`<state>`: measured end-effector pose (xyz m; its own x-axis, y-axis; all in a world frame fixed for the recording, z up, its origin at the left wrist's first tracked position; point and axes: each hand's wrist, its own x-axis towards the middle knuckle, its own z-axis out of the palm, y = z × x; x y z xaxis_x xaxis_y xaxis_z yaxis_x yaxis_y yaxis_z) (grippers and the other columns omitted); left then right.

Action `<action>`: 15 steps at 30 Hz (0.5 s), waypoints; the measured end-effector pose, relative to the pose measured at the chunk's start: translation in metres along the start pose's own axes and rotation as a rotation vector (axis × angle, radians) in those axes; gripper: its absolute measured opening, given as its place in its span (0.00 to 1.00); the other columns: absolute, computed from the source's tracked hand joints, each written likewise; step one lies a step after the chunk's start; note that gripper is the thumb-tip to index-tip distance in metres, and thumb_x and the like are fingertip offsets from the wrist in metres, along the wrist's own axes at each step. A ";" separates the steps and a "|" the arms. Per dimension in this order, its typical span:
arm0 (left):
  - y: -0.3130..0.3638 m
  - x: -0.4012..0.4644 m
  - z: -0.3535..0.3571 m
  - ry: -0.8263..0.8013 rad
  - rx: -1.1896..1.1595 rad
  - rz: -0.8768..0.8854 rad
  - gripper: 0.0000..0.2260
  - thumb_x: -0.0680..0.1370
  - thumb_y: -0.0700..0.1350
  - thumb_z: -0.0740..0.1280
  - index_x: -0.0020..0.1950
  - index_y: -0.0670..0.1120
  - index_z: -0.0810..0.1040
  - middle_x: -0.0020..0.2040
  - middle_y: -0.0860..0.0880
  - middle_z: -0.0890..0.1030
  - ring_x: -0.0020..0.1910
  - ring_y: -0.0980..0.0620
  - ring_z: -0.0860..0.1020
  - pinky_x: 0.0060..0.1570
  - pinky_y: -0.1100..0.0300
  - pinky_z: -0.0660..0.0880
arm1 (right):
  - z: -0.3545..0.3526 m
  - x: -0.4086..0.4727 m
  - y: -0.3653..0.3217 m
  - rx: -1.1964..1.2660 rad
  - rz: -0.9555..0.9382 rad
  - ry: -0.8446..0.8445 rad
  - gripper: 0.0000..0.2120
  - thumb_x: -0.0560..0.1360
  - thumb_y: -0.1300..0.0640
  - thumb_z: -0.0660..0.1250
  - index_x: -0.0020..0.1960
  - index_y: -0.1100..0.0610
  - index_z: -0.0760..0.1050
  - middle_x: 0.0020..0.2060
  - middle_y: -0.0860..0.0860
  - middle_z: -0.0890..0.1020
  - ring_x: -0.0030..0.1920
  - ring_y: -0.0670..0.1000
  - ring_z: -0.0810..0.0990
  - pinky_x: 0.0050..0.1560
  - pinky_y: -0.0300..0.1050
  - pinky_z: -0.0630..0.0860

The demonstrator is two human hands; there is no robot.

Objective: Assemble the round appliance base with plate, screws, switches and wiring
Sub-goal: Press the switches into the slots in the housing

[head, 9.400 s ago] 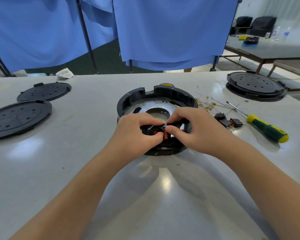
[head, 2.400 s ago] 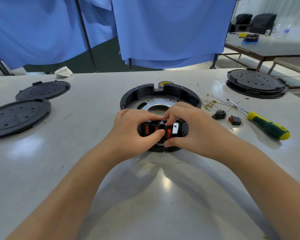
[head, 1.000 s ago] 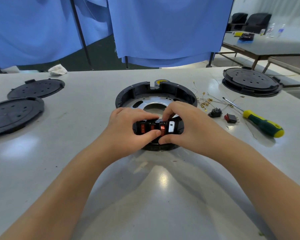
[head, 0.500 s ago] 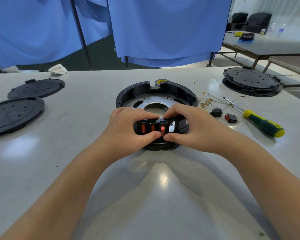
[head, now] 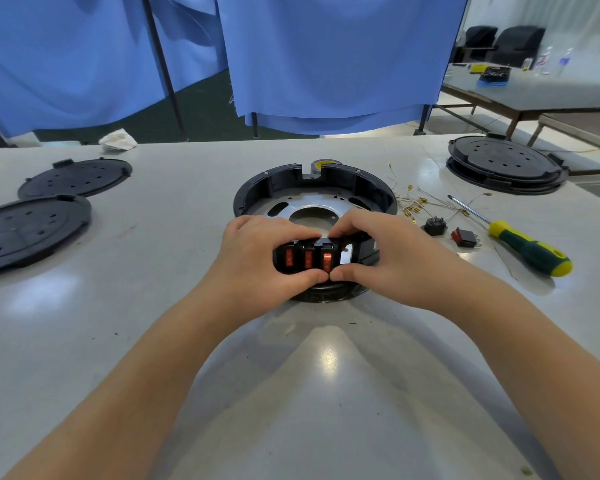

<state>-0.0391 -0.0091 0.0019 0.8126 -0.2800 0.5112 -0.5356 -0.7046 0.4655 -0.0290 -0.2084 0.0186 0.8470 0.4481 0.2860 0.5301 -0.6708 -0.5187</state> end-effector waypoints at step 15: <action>0.000 0.003 -0.002 -0.019 -0.033 -0.015 0.13 0.73 0.55 0.65 0.56 0.59 0.83 0.47 0.62 0.82 0.50 0.64 0.75 0.65 0.52 0.63 | 0.001 0.000 0.001 0.092 0.012 0.056 0.08 0.74 0.48 0.66 0.50 0.49 0.78 0.43 0.41 0.81 0.47 0.42 0.79 0.49 0.47 0.77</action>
<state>-0.0365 -0.0086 0.0047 0.8246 -0.2823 0.4902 -0.5305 -0.6867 0.4970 -0.0282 -0.2087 0.0175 0.8555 0.4047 0.3229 0.5161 -0.6176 -0.5934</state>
